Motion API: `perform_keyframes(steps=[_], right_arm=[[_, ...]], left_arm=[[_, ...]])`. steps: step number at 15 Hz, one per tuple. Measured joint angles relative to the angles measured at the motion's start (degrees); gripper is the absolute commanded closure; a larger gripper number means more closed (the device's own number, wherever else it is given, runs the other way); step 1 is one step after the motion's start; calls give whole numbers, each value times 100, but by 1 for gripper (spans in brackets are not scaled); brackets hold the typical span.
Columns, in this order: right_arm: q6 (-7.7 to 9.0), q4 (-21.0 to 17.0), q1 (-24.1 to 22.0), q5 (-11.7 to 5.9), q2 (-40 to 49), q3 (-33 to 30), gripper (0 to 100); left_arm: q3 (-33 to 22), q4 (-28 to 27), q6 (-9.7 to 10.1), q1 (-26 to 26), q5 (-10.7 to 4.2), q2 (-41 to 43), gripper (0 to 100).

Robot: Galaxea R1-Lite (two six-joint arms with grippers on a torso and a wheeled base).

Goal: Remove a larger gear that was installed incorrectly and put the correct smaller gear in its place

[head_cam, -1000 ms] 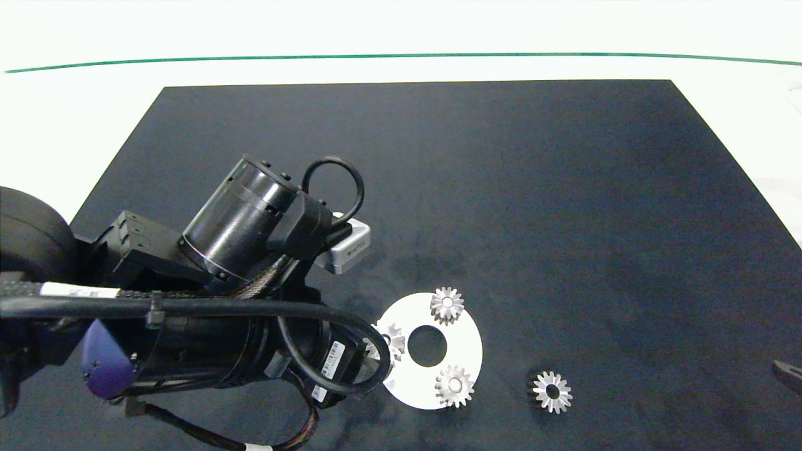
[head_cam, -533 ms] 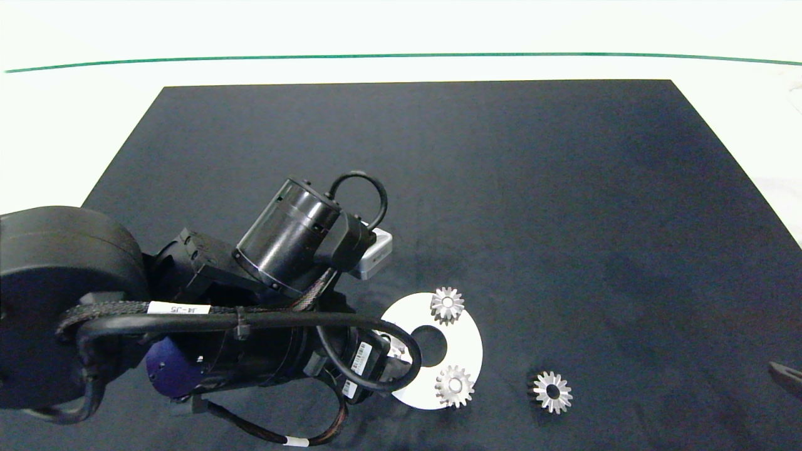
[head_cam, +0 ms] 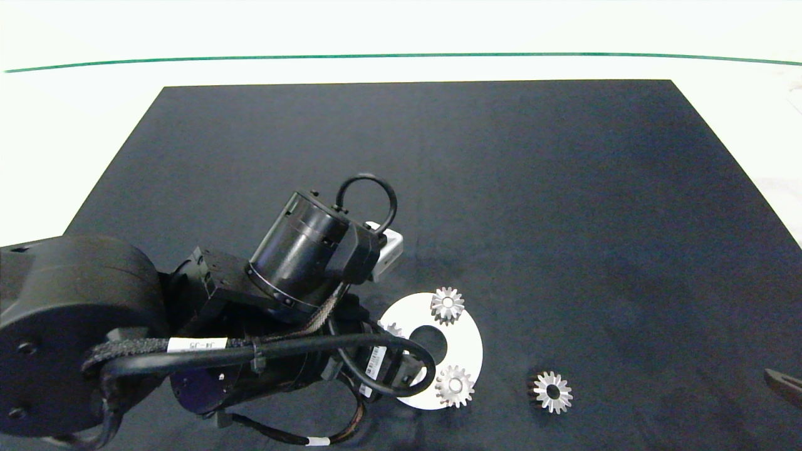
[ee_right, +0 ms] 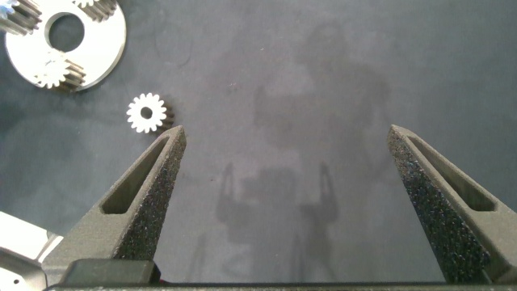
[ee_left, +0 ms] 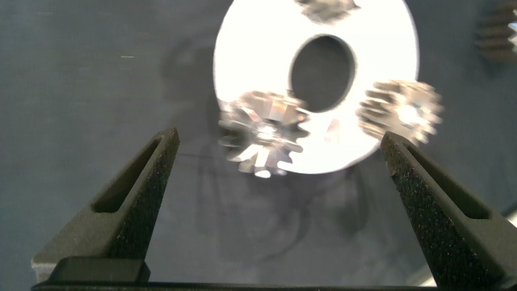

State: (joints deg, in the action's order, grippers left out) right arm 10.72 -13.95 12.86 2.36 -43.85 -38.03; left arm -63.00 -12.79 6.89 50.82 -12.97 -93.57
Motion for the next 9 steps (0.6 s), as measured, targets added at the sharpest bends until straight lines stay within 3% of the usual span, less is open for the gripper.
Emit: perform_keyframes(steps=[5,9], right_arm=[[6,4,54,-2,2,37,0],[9,6,59,-5,2,41,0]], left_arm=[[66,163,13,132,-56,-55,0],[272,701,-30,206,-235,-124,0]])
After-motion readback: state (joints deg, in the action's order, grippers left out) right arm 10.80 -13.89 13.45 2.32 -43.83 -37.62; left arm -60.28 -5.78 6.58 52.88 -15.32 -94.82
